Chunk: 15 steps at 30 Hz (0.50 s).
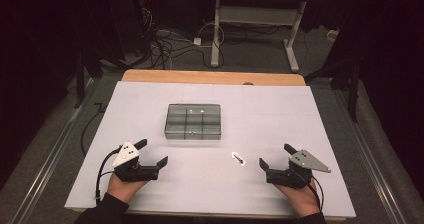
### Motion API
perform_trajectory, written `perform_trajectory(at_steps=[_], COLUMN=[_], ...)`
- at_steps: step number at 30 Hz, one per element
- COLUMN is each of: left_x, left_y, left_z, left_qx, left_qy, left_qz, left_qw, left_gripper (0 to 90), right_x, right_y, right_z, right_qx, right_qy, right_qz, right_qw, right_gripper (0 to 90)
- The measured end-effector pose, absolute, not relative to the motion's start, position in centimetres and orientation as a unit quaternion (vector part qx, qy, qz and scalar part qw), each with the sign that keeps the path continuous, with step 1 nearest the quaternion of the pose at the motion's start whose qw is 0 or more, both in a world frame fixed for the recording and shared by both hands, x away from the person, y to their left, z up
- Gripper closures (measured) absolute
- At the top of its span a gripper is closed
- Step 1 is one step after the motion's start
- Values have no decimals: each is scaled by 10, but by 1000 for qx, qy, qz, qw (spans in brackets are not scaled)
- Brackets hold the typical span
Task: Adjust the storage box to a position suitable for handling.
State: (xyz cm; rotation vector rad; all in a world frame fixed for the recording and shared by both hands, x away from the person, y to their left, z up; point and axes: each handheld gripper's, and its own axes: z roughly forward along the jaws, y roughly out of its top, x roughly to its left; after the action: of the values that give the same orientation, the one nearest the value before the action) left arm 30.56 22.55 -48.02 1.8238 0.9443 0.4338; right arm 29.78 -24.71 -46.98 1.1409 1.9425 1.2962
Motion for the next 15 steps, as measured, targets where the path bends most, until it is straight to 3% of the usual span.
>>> perform_trajectory(at_steps=[15], left_x=[307], left_y=[226], left_z=[-479], left_qx=[752], left_qy=[396], left_qz=[175], left_qw=[497], left_gripper=[172], right_x=[297], right_y=[-247], right_z=[-471], right_qx=[424], right_qy=[722], right_qz=[478], right_qw=[266], right_gripper=[2])
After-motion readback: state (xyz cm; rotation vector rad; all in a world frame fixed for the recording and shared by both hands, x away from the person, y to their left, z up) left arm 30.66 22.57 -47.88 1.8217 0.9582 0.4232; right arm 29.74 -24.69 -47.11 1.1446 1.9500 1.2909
